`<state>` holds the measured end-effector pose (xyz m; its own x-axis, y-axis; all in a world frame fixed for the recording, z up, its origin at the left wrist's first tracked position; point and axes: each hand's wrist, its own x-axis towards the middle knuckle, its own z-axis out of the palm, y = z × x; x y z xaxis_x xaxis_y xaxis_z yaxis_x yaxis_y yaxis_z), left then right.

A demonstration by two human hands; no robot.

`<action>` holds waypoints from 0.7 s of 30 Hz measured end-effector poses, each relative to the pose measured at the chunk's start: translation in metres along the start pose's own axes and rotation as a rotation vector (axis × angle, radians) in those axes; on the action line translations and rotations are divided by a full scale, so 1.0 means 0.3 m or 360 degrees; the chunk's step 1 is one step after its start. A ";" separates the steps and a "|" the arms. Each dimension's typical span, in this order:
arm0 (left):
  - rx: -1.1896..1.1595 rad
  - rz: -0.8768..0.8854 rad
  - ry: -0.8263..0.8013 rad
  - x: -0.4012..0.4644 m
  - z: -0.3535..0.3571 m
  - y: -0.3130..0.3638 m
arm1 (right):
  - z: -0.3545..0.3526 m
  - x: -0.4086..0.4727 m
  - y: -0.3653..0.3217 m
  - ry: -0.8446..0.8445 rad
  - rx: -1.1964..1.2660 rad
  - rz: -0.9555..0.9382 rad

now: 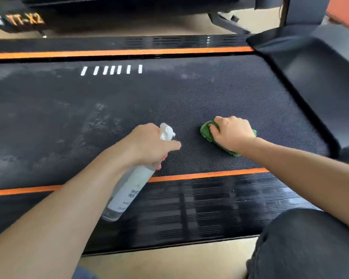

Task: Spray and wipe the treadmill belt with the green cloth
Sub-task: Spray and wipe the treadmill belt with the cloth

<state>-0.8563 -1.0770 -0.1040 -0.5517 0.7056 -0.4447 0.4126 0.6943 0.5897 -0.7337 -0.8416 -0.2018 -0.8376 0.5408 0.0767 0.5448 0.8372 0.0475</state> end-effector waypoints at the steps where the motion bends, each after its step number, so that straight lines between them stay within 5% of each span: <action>1: -0.0063 -0.0011 -0.0011 0.000 0.000 0.002 | -0.003 -0.004 0.003 0.0015 0.0009 0.0006; 7: 0.0080 -0.0036 -0.0320 -0.028 0.024 -0.014 | -0.013 -0.022 0.014 -0.0014 0.0049 -0.0008; 21: -0.0071 0.0002 -0.0076 -0.065 -0.025 -0.035 | -0.027 -0.193 0.151 -0.0102 -0.0076 -0.0251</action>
<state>-0.8553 -1.0991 -0.0966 -0.5152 0.7134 -0.4749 0.3801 0.6869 0.6194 -0.6601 -0.8356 -0.1960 -0.9127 0.4086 0.0010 0.4066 0.9079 0.1016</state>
